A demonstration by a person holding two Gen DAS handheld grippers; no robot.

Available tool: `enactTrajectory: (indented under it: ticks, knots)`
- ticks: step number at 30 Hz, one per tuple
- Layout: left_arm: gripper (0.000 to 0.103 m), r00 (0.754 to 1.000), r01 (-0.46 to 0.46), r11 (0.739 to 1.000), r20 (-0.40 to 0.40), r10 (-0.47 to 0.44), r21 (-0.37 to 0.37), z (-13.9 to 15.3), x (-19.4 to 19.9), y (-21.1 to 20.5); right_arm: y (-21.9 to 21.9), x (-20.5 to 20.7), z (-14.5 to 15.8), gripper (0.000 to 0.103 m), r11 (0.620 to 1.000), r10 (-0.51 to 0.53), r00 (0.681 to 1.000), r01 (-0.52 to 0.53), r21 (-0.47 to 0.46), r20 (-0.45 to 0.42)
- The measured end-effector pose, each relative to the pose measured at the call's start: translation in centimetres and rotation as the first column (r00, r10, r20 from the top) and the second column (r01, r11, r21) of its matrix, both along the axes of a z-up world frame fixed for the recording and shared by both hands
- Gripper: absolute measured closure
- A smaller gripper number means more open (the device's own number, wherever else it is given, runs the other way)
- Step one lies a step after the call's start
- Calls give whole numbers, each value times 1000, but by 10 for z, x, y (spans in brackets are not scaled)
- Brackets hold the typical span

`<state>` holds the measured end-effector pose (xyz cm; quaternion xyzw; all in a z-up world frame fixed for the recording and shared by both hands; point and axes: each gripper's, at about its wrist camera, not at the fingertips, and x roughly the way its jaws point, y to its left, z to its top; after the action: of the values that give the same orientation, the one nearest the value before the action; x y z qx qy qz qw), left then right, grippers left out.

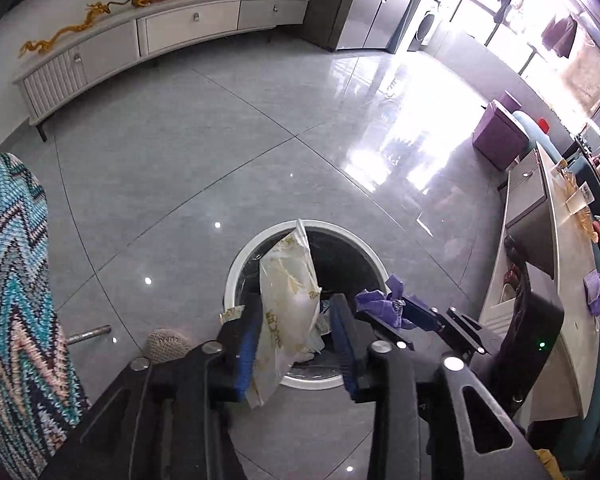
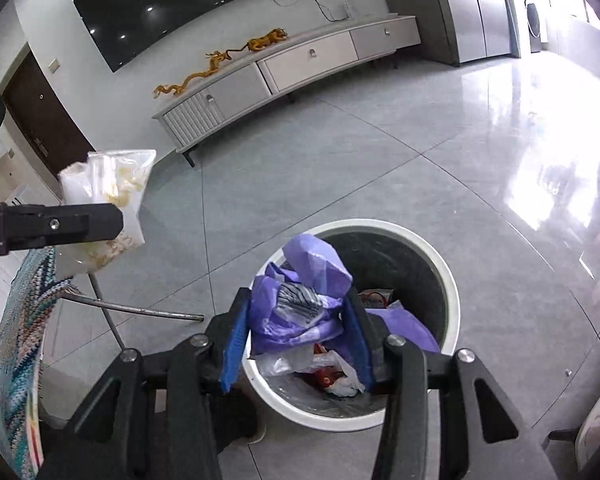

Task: Collect trash

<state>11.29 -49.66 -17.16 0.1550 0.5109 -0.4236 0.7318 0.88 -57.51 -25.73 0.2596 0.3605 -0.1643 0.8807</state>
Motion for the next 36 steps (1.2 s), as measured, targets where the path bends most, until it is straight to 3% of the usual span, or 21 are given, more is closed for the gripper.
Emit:
enactTrajectory:
  ticks: [2,5,10,15,19,22,27,30,36]
  knots:
    - [47,1000,-10,1000,-10,10,-9,-4,3,-3,-6,3,-12,57,1000,-15,999,15,5,-29]
    - [45,1000,-11,1000,-10,11,-16,-5,4,-2,-11,6,-25,46,999,-37,998,38,7,-58]
    - [45,1000,-14,1000,12,14,-25,8,1,10,-12,10,-28,43,999,-52,995,51,-5,-80]
    - [44,992,-29,998,124,36,-58,44,-7,36,4,7,3,42,998,-44,998,42,-44,-52]
    - [36,964,-69,993,249,91,-93,78,-14,75,30,13,44,42,995,-9,1000,7,-103,-16]
    - [28,932,-119,987,331,148,-108,99,-16,118,61,20,80,40,989,43,999,-38,-140,31]
    - [25,864,-246,960,419,280,-135,124,-16,200,132,38,134,37,967,160,983,-137,-215,94]
    - [23,792,-337,927,483,374,-165,137,-23,255,180,48,161,25,942,239,964,-201,-270,116]
    - [17,641,-492,827,531,555,-270,168,-26,362,267,60,204,14,879,355,923,-276,-388,148]
